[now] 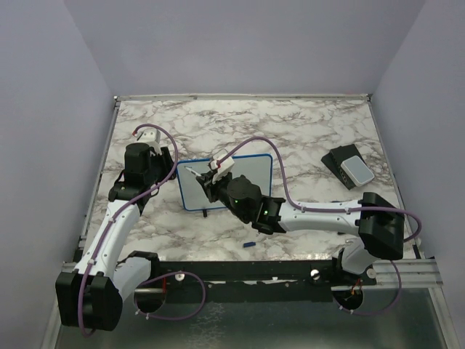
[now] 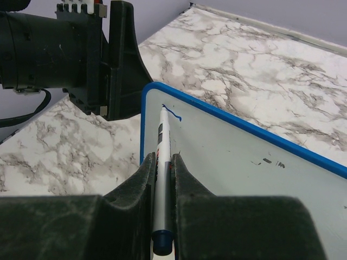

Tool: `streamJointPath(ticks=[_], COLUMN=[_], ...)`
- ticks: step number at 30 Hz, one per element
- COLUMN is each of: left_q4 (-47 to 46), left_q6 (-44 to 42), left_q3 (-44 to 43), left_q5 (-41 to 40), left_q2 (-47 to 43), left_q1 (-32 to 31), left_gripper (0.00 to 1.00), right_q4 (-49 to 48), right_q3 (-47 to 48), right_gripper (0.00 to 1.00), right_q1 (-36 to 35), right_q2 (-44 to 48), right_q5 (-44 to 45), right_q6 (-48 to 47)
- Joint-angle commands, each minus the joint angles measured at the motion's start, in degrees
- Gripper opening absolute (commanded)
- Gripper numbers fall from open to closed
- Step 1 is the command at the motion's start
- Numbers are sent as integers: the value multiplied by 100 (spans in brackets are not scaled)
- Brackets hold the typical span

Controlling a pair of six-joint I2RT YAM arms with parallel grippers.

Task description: Write a sentence on the whiteboard

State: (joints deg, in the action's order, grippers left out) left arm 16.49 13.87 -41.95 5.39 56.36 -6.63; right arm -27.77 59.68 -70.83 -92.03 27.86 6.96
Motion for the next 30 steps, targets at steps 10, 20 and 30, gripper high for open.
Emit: streamJointPath(ticks=[10, 20, 30], left_q4=[74, 77, 82], left_q6=[-57, -67, -73], left_q3=[65, 65, 61], left_q5=[164, 154, 144], left_q2=[-103, -116, -125], left_q1=[-47, -45, -49], left_gripper=[47, 47, 47], right_q4=[113, 281, 429], right_q3=[120, -30, -198], right_gripper=[1, 0, 0], right_q1=[-10, -23, -24], right_q2=[-176, -199, -235], right_q5=[233, 112, -5], right_q6=[18, 245, 490])
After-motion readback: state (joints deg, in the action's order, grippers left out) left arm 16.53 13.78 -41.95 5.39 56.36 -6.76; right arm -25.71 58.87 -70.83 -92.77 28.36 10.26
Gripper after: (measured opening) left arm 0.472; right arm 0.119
